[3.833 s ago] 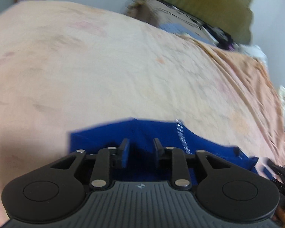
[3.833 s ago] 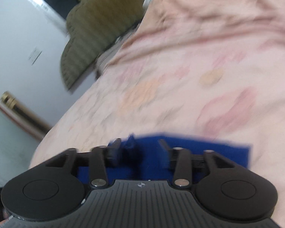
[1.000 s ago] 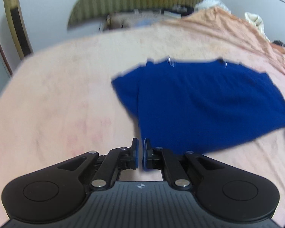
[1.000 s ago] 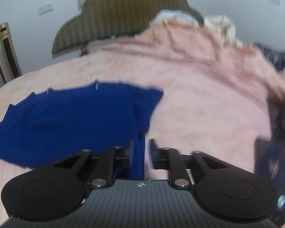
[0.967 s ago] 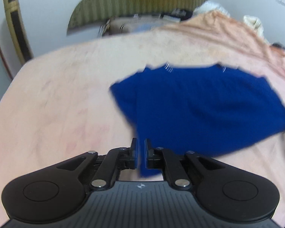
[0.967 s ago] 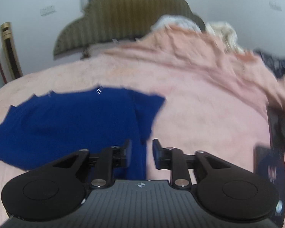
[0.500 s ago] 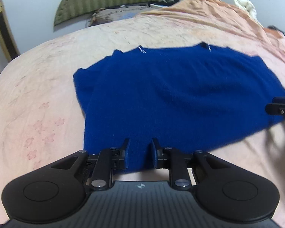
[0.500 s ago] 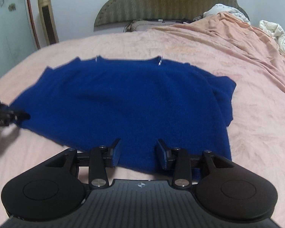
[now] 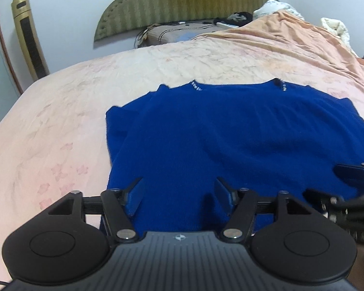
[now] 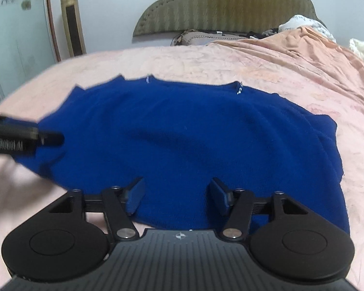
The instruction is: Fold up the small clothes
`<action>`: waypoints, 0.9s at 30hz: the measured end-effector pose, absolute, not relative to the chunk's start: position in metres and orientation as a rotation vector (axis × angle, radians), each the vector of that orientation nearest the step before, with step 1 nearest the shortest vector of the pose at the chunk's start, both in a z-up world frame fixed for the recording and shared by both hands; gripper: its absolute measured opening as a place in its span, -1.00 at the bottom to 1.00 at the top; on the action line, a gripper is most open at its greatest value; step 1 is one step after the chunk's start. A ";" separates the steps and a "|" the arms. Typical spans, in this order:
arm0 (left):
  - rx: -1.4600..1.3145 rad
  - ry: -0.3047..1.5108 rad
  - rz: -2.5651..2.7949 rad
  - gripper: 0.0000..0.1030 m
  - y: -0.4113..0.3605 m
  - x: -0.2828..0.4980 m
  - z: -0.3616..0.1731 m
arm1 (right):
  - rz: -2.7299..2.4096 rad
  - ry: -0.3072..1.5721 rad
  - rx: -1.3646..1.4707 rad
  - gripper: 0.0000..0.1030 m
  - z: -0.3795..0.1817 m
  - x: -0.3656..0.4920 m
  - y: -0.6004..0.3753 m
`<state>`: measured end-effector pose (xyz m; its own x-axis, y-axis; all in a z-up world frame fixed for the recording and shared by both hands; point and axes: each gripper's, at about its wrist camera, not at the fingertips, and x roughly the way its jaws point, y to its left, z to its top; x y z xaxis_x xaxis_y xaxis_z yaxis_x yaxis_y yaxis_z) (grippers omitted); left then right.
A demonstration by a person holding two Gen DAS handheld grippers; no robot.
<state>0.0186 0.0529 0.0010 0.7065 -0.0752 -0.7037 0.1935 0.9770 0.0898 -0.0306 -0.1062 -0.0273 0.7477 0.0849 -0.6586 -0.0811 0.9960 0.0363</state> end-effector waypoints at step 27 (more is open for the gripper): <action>0.129 0.695 -0.027 0.98 0.051 0.006 -0.038 | -0.001 0.665 -0.018 1.00 -0.046 -0.041 -0.101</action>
